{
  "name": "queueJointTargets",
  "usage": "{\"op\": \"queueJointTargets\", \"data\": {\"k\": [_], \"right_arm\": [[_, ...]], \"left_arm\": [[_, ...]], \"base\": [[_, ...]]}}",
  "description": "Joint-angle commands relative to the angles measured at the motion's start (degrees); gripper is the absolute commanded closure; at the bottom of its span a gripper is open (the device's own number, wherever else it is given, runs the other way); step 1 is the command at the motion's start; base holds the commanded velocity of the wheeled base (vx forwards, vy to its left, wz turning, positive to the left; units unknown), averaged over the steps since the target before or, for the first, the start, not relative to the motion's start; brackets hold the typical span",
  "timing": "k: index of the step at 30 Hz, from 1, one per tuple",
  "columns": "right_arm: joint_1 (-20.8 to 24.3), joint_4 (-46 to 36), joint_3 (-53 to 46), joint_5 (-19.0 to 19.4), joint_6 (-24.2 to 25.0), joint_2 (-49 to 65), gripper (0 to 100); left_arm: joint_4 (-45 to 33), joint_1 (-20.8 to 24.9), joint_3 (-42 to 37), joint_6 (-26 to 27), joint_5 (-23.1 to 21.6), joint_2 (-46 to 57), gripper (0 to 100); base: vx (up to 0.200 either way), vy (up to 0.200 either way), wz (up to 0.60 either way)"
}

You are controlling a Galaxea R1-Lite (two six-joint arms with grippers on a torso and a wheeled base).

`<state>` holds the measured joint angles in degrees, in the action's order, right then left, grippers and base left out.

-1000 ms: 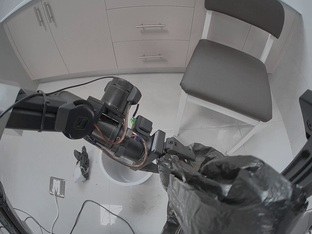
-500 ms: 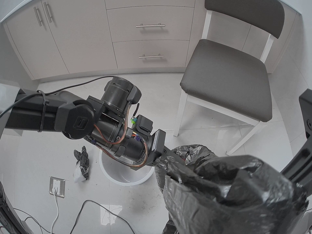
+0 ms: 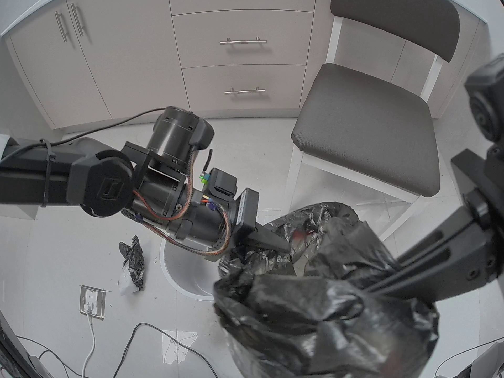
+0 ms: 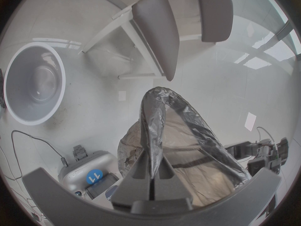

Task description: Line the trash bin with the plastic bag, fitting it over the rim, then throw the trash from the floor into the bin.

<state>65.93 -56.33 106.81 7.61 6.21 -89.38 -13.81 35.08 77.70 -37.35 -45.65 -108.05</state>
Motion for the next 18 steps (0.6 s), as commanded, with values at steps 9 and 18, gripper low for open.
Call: {"op": "queueJointTargets", "data": {"k": [9,18], "right_arm": [[-7.7,15.1,-14.3,-7.3,0.7,-2.1,100],[-10.6,29.2,-18.7,-9.7,1.8,-7.3,100]], "left_arm": [[9.0,-13.8,-8.4,-3.4,0.2,7.8,100],[15.6,-18.0,-15.8,-3.3,0.4,9.6,100]], "base": [[0.000,0.000,0.00],[0.000,0.000,0.00]]}}
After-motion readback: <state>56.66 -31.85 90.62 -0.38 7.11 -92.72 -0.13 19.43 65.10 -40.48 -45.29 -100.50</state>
